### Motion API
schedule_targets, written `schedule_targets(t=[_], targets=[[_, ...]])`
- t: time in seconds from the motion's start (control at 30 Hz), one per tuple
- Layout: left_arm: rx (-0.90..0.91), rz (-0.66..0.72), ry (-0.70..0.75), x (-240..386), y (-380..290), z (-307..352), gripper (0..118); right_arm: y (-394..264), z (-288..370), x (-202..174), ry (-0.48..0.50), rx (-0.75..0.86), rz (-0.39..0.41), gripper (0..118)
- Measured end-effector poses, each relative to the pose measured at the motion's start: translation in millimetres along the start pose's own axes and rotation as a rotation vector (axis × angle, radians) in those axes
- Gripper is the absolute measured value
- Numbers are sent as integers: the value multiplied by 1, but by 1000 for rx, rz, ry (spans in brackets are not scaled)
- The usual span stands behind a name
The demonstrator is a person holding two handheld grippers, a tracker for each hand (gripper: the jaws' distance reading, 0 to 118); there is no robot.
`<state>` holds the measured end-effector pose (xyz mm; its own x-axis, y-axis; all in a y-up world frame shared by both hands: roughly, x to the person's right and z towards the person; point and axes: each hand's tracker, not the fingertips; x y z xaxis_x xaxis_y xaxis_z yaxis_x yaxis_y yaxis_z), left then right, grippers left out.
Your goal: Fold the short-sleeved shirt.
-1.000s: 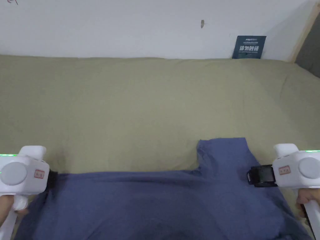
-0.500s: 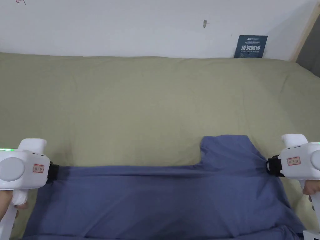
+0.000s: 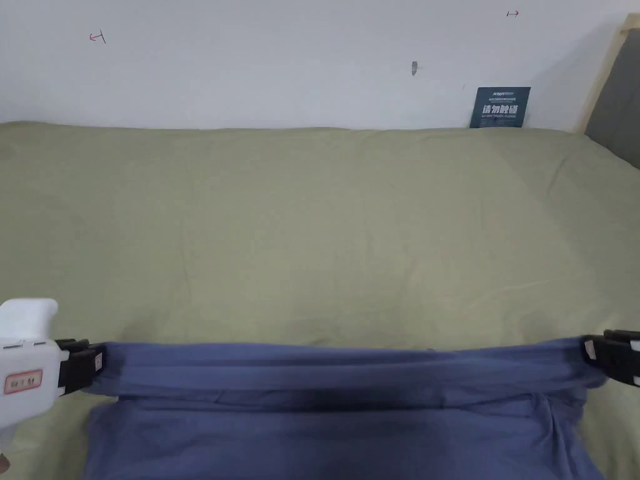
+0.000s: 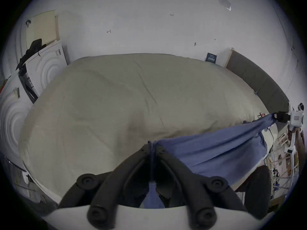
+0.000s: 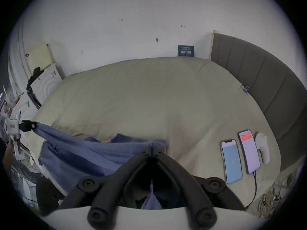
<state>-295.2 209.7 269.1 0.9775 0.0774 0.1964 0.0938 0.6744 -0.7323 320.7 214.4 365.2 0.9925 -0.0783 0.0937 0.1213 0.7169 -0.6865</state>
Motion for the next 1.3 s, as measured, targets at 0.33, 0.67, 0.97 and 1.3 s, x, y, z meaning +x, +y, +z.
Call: schedule_targets(t=[0.33,0.67,0.97,1.3], targets=[[16,-13,-19,-3,-81,23,6,-103,22,-4,0,-67,19,0],[-36,23,26,-10,-106,11,108,-123,1,7,-53,-111,-64,115],[73,28,85,8,-78,54,0,-104,50,-48,-119,106,30,0],[-124,294,-159,-59,-40,18,0,-85,86,-116,-151,320,83,0]])
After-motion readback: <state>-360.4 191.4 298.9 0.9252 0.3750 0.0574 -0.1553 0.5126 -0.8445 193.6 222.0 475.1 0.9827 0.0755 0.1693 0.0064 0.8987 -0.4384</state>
